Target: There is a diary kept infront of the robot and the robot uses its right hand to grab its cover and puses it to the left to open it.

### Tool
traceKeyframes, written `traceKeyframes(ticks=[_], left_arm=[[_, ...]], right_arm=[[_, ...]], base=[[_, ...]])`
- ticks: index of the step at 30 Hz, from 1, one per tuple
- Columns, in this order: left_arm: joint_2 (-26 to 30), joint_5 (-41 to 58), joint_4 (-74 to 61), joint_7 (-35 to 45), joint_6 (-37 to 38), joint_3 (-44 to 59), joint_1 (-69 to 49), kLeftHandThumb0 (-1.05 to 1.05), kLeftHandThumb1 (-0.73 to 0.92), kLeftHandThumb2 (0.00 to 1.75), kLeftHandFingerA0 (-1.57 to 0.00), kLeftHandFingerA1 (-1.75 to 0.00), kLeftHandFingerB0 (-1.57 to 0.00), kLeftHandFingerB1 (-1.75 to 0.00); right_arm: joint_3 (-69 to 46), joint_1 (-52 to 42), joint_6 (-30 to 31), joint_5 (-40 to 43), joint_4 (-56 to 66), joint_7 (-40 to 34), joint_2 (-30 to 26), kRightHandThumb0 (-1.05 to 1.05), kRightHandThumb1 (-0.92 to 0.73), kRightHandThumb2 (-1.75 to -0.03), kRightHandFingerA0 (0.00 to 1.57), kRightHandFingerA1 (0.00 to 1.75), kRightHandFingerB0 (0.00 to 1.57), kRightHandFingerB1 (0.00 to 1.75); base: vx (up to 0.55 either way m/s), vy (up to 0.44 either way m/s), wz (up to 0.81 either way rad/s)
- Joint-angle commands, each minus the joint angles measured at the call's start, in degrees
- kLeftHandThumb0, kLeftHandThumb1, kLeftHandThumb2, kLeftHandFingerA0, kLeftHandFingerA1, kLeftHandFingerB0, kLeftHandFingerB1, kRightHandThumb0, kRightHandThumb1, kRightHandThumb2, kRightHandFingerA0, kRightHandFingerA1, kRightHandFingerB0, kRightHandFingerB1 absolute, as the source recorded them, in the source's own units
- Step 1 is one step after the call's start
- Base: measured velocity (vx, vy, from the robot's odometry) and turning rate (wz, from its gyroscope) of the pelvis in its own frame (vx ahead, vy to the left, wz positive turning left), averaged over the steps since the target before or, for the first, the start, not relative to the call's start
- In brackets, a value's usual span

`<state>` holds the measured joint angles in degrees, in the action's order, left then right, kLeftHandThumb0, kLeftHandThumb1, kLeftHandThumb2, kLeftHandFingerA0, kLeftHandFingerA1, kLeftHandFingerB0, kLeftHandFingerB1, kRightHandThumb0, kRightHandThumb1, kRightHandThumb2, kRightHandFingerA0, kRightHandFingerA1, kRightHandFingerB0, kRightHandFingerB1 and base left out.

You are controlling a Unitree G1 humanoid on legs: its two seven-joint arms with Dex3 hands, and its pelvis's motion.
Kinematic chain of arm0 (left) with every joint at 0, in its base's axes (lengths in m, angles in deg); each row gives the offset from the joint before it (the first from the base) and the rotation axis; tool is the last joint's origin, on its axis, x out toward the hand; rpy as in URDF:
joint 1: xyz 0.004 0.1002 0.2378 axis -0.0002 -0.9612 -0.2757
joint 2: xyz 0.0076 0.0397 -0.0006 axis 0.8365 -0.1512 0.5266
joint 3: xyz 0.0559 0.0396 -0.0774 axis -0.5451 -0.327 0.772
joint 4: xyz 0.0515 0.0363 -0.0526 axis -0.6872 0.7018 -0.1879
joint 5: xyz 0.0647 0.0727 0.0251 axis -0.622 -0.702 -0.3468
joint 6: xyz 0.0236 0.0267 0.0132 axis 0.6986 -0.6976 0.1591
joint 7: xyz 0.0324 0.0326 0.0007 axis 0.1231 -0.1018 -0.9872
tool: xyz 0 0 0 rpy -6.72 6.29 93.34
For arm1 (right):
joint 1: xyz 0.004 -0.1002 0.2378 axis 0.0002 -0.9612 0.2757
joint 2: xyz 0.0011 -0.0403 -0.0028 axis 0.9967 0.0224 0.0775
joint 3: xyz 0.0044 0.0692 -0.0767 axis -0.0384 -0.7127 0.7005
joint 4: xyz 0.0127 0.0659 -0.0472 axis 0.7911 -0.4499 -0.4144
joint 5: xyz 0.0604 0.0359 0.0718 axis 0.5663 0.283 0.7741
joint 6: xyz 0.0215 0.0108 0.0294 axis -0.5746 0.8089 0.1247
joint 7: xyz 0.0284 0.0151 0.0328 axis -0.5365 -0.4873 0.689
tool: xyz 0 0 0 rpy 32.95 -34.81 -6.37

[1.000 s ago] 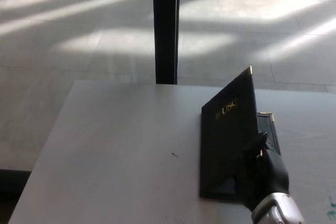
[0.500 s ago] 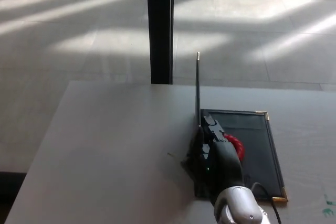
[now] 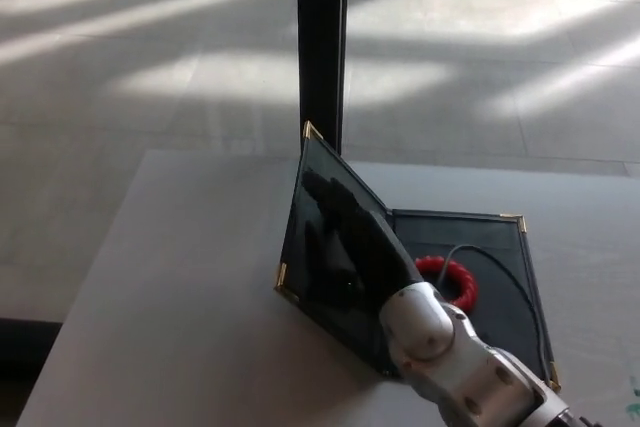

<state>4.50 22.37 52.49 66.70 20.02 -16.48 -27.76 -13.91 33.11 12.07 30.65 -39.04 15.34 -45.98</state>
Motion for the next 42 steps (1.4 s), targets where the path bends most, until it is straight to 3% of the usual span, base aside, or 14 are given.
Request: traceKeyframes(ticks=[1,4,13,14,18,23,24,28,32,33,37,38,39,42], left_arm=[[2.34,-1.16,-0.02,-1.73,1.14,-1.26,1.23,-1.05,0.77,1.06,-0.52,-1.63,-0.47,-1.46],[2.48,-1.28,-0.24,-1.68,1.04,-1.69,1.82,-1.05,0.74,1.07,-0.5,-1.64,-0.43,-1.48],[3.44,-2.59,-0.51,-1.81,0.95,-4.01,3.88,-1.05,0.61,1.45,-0.62,-1.4,-0.52,-1.28],[3.46,-2.58,-0.6,-1.52,1.03,-4.24,3.92,-1.05,0.63,1.46,-0.61,-1.42,-0.51,-1.28],[3.14,-2.3,-0.44,-1.81,0.49,-4.6,4.83,-1.05,0.64,1.47,-0.58,-1.43,-0.49,-1.29],[3.43,-2.27,-0.06,-2.26,0.55,-4.86,6.11,-1.05,0.74,1.03,-0.53,-1.64,-0.47,-1.46],[3.44,-2.44,-0.13,-2.47,0.65,-5.04,6.28,-1.05,0.75,1.05,-0.55,-1.64,-0.47,-1.46],[3.58,-3.04,-0.28,-2.54,0.63,-5.81,6.63,-1.05,0.61,1.45,-0.56,-1.4,-0.49,-1.27],[3.41,-3.37,-0.08,-2.02,1.52,-6.28,5.97,-1.05,0.64,1.47,-0.55,-1.41,-0.46,-1.27],[2.96,-2.98,0.15,-2.45,1.29,-5.98,6.14,-1.05,0.62,1.45,-0.57,-1.4,-0.47,-1.26],[2.63,-2.77,-0.08,-2.85,1.33,-5.82,5.77,-1.05,0.59,1.42,-0.59,-1.37,-0.53,-1.26],[2.67,-2.73,-0.09,-3.08,1.26,-5.75,5.67,-1.05,0.6,1.42,-0.6,-1.37,-0.54,-1.26],[2.62,-2.68,-0.2,-3.24,1.22,-5.69,5.53,-1.05,0.78,1.04,-0.56,-1.61,-0.48,-1.44],[2.22,-2.1,-0.28,-3.6,0.91,-5.14,4.96,-1.05,0.57,1.39,-0.63,-1.35,-0.55,-1.25]], right_arm=[[13.01,8.22,0.04,-17.91,-9.36,11.89,-7.44,-1.04,-0.92,-0.79,0.0,0.04,0.0,0.16],[17.99,10.44,0.88,-20.44,-10.96,15.49,-7.88,-1.05,-0.83,-1.3,0.0,0.15,0.0,0.16],[21.77,9.06,3.43,-18.94,-18.07,18.83,-3.96,-0.98,-0.8,-1.28,0.0,0.2,0.02,0.23],[22.01,9.99,3.43,-18.8,-20.52,19.55,-2.03,-1.05,-0.92,-0.86,0.0,0.29,0.0,0.31],[20.61,12.07,3.53,-17.93,-24.54,21.98,1.06,-1.01,-0.79,-1.29,0.0,0.19,0.03,0.23],[18.96,14.96,3.49,-18.76,-29.18,23.76,4.33,-1.05,-0.92,-0.84,0.0,0.36,0.05,0.35],[18.93,15.47,3.56,-19.17,-29.9,24.67,4.6,-1.0,-0.82,-1.31,0.0,0.33,0.16,0.4],[19.06,16.89,3.33,-20.24,-31.45,28.25,4.73,-0.94,-0.79,-1.32,0.07,0.46,0.0,0.43],[14.79,16.41,1.62,-18.42,-31.51,27.59,3.93,-1.05,-0.92,-0.9,0.02,0.46,0.06,0.36],[11.56,17.02,2.42,-16.6,-29.76,28.41,2.06,-0.97,-0.87,-1.34,0.03,0.4,0.09,0.37],[1.24,17.07,0.67,-11.64,-23.99,31.1,-2.31,-0.36,-0.46,-1.13,0.02,0.53,0.0,0.49],[-2.72,17.31,2.13,-9.58,-22.2,31.77,-3.04,-0.96,-0.92,-0.88,0.06,0.42,0.13,0.39],[-5.04,17.74,4.31,-8.74,-20.92,32.21,-3.48,-0.93,-0.92,-0.9,0.04,0.38,0.12,0.33],[-13.53,17.83,9.08,-4.79,-17.03,31.61,-4.41,-0.98,-0.92,-0.9,0.04,0.38,0.11,0.34]], base=[[0.0,0.0,0.0],[0.0,0.0,0.0],[0.0,0.0,0.0],[0.0,0.0,0.0],[0.0,0.0,0.0],[0.0,0.0,0.0],[0.0,0.0,0.0],[0.0,0.0,0.0],[0.0,0.0,0.0],[0.0,0.0,0.0],[0.0,0.0,0.0],[0.0,0.0,0.0],[0.0,0.0,0.0],[0.0,0.0,0.0]])
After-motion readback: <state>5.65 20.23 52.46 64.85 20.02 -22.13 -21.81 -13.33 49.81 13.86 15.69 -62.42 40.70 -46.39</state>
